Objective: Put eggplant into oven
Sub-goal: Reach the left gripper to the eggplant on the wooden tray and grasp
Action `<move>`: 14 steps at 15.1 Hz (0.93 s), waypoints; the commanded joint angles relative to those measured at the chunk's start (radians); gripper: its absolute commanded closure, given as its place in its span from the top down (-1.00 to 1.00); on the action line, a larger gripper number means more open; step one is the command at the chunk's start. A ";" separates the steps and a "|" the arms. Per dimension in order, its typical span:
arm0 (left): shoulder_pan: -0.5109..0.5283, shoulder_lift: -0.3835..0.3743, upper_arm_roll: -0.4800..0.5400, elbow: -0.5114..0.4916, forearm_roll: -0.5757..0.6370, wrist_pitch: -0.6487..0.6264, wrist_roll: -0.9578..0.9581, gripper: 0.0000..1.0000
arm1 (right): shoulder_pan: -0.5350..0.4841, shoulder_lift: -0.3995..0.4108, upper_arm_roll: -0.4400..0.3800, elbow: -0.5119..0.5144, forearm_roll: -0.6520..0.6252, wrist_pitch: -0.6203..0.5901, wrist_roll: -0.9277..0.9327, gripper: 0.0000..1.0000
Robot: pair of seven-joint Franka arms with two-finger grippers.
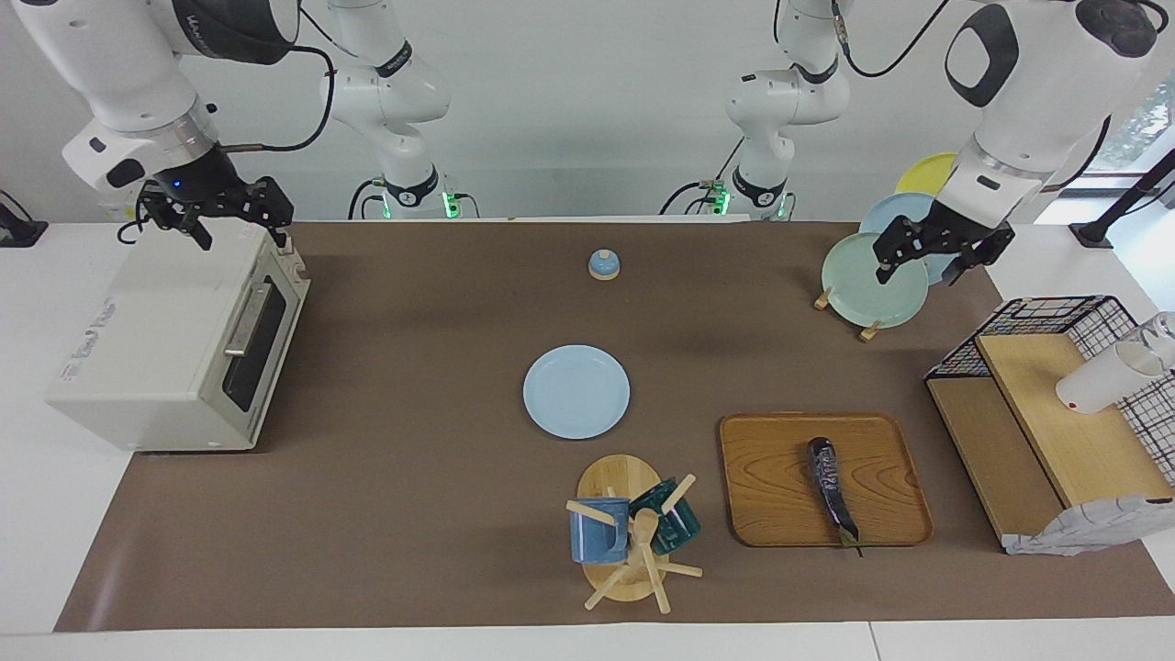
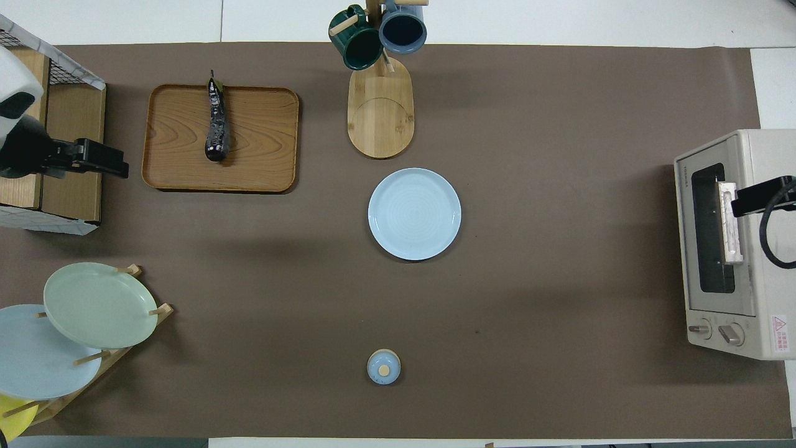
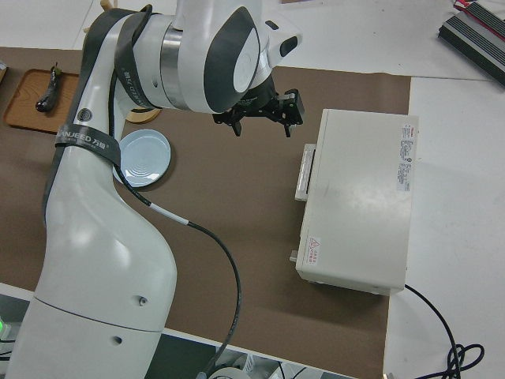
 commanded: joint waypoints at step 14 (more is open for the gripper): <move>-0.089 0.492 0.001 0.190 -0.014 0.364 -0.007 1.00 | -0.068 -0.118 -0.002 -0.355 -0.029 0.296 0.226 -1.00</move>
